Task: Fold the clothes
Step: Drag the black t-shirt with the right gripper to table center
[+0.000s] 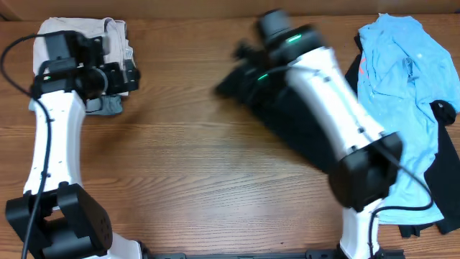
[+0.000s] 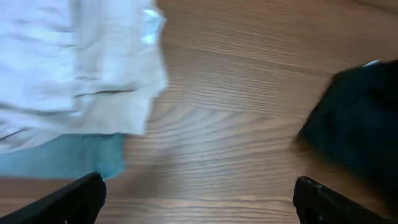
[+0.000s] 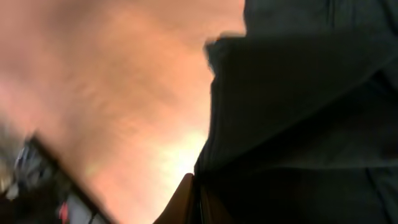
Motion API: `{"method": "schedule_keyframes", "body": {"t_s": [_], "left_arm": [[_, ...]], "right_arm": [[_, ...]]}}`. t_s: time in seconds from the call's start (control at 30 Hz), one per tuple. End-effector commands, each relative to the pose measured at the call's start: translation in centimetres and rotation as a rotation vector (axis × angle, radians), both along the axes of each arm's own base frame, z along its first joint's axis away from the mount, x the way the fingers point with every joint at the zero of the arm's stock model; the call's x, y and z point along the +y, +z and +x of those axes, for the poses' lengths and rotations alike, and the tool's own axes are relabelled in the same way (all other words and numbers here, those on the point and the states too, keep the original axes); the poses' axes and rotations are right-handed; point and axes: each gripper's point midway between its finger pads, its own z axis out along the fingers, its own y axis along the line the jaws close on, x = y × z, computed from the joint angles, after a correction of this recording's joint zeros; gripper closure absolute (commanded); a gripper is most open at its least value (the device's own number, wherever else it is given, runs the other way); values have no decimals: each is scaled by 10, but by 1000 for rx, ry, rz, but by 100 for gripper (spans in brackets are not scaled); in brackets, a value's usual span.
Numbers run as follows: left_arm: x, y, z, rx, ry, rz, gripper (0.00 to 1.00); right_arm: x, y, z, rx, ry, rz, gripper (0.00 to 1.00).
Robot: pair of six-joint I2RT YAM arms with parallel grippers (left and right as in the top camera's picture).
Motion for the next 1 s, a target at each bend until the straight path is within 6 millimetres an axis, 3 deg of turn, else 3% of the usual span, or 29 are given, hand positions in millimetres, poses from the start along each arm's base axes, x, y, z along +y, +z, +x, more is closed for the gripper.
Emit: {"method": "schedule_keyframes", "body": {"t_s": [0.0,0.03,0.07,0.1,0.17,0.3,0.47,0.67,0.8,0.97], "left_arm": [[28,10,-2,-16,52,14,0],[31,9,-4,-13,51,20,0],[33,9,-5,-10,46,27,0],[35,8,-7,-7,38,35,0],[35,6,-9,2,24,47,0],[31,5,-10,7,-1,56,0],[7,6,-5,-5,-75,60,0],[-58,-1,7,-24,-274,140,0],[-90,-24,13,19,-330,241,0],[-121,-64,12,100,-433,293,0]], "right_arm": [[60,17,-55,10,166,53,96],[66,16,-63,14,186,46,91],[70,15,-69,17,192,33,76],[70,14,-71,20,176,13,67],[66,12,-68,22,139,-13,64],[36,9,-37,16,11,-49,46],[-23,7,9,6,-177,-85,38],[-97,8,52,19,-405,-73,30],[-136,8,70,10,-499,-67,26],[-164,8,81,-4,-561,-67,24]]}}
